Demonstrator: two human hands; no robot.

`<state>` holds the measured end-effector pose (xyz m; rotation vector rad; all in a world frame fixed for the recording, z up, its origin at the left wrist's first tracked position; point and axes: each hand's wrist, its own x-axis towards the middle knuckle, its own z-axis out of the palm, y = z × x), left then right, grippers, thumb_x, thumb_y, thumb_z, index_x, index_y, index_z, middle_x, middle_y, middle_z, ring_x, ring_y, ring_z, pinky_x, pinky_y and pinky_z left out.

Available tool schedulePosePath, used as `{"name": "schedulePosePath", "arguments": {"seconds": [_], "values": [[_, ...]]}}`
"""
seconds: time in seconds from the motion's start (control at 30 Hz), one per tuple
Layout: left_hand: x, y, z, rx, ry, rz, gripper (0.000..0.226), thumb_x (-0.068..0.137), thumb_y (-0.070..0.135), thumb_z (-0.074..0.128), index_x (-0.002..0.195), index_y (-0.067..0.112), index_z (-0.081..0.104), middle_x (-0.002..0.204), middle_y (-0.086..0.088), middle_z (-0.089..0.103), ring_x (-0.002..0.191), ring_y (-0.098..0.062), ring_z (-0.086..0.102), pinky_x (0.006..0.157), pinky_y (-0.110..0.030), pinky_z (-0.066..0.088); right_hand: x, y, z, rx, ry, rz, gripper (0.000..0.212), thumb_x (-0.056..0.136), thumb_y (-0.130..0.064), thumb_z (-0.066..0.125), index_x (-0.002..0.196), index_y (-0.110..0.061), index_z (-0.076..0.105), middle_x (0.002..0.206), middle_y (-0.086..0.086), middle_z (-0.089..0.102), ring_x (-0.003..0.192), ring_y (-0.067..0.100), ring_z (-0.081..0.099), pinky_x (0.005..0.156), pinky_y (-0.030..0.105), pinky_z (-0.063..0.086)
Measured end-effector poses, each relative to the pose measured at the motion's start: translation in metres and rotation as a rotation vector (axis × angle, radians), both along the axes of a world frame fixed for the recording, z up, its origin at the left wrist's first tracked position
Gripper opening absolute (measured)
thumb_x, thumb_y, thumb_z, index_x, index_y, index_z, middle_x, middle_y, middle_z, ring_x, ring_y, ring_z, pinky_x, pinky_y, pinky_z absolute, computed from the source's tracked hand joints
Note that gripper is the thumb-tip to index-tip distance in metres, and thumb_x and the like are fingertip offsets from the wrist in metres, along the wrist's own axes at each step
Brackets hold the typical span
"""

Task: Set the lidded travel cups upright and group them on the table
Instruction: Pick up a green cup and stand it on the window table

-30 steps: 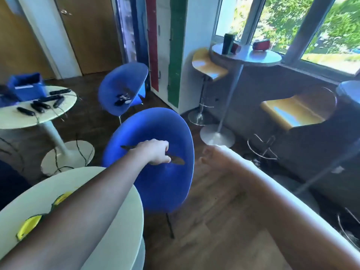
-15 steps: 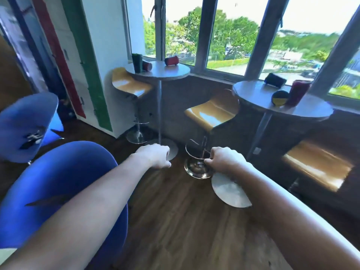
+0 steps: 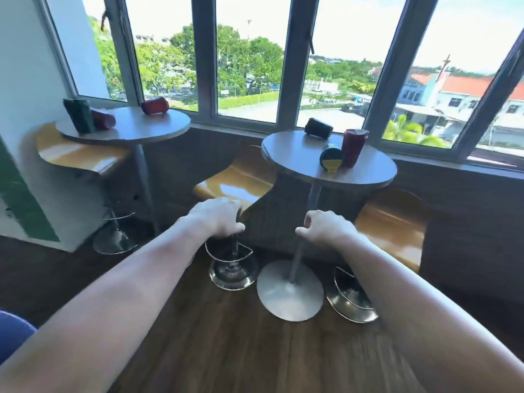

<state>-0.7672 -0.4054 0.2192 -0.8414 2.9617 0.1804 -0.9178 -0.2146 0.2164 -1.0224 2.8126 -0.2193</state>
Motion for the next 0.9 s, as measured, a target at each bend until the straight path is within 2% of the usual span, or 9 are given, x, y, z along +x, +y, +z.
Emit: {"name": "schedulePosePath", "arguments": {"seconds": [0.1,0.2,0.3,0.43,0.63,0.8,0.9], "values": [[-0.053,-0.032,0.004,0.019,0.032,-0.058,0.037,0.089,0.044,0.057,0.12,0.023,0.057,0.122,0.0,0.062,0.106,-0.024,0.057,0.086,-0.04,0.049,-0.04,-0.024,0.003,-0.09,-0.006,-0.084,0.027,0.087,-0.047,0.053,0.1,-0.024,0.06,0.1,0.002,0.064,0.088,0.026,0.056,0.075,0.036,0.045],[-0.105,-0.058,0.012,0.006,0.059,-0.108,0.038,0.089,0.045,0.055,0.121,0.026,0.056,0.121,0.002,0.06,0.113,-0.026,0.056,0.091,-0.041,0.043,-0.079,-0.046,0.006,-0.173,0.001,-0.157,0.026,0.087,-0.047,0.053,0.098,-0.024,0.06,0.098,0.002,0.063,0.089,0.027,0.058,0.075,0.036,0.046],[-0.153,-0.078,0.024,0.022,0.119,-0.159,0.037,0.09,0.046,0.056,0.121,0.025,0.056,0.121,0.0,0.061,0.111,-0.026,0.058,0.092,-0.047,0.049,-0.116,-0.06,0.01,-0.231,0.006,-0.223,0.026,0.087,-0.045,0.053,0.099,-0.024,0.061,0.096,0.002,0.06,0.092,0.028,0.059,0.075,0.035,0.045],[-0.212,-0.094,0.033,0.088,0.22,-0.232,0.038,0.09,0.039,0.061,0.121,0.018,0.057,0.118,-0.007,0.066,0.109,-0.03,0.061,0.091,-0.044,0.051,-0.163,-0.068,0.01,-0.32,0.014,-0.262,0.025,0.086,-0.045,0.055,0.098,-0.024,0.06,0.1,0.003,0.068,0.091,0.029,0.063,0.079,0.041,0.053],[-0.301,-0.093,0.027,0.261,0.354,-0.315,0.039,0.093,0.03,0.065,0.127,0.012,0.057,0.118,-0.011,0.068,0.107,-0.028,0.063,0.092,-0.037,0.049,-0.24,-0.069,0.003,-0.431,0.013,-0.282,0.034,0.089,-0.039,0.058,0.116,-0.018,0.058,0.112,0.007,0.069,0.1,0.029,0.064,0.086,0.046,0.055],[-0.378,-0.086,0.007,0.398,0.421,-0.301,0.049,0.091,0.029,0.07,0.133,0.013,0.052,0.128,-0.014,0.063,0.11,-0.03,0.064,0.099,-0.046,0.05,-0.303,-0.074,-0.015,-0.466,-0.035,-0.288,0.05,0.093,-0.035,0.056,0.14,-0.022,0.042,0.137,0.01,0.058,0.125,0.033,0.052,0.1,0.047,0.044],[-0.415,-0.083,-0.009,0.491,0.449,-0.26,0.055,0.09,0.031,0.072,0.137,0.015,0.048,0.127,-0.018,0.064,0.11,-0.029,0.066,0.098,-0.048,0.052,-0.334,-0.079,-0.026,-0.464,-0.077,-0.255,0.06,0.093,-0.035,0.056,0.147,-0.026,0.032,0.143,0.009,0.053,0.131,0.032,0.049,0.105,0.046,0.04]]}}
